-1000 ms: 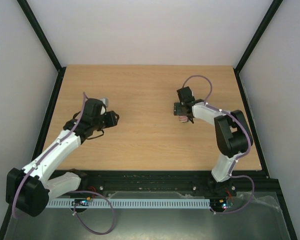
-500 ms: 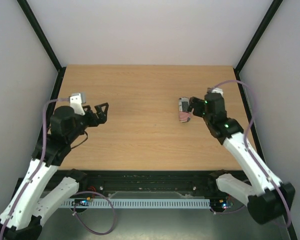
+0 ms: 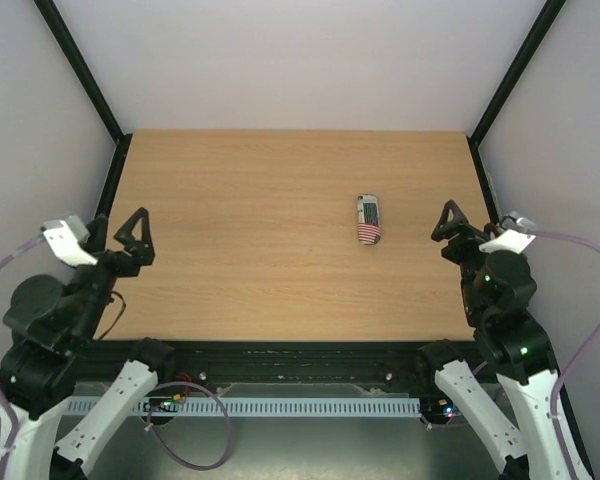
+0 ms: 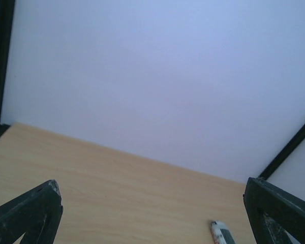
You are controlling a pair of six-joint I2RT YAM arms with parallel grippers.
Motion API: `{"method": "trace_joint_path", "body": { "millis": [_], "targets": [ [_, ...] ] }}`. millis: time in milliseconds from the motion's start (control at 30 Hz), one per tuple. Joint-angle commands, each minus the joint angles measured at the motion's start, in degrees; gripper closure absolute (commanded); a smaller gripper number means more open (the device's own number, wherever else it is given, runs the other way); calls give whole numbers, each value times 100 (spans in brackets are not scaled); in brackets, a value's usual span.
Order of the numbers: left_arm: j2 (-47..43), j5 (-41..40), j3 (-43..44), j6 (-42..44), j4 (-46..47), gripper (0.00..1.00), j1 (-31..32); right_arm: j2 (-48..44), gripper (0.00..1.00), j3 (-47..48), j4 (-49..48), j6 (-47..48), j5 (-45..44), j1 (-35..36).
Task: Organize the sunglasses
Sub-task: Reset both arms
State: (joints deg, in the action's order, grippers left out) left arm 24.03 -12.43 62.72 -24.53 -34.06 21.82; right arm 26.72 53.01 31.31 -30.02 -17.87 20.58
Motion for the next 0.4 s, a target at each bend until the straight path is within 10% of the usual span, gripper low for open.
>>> {"method": "trace_joint_path", "body": {
  "millis": [0, 367],
  "targets": [
    [-233, -474, 196, 115, -348, 1, -29, -369, 1, 172, 174, -22, -415, -19],
    [-530, -366, 42, 91, -303, 1, -35, -614, 1, 148, 64, -7, -377, -16]
  ]
}}
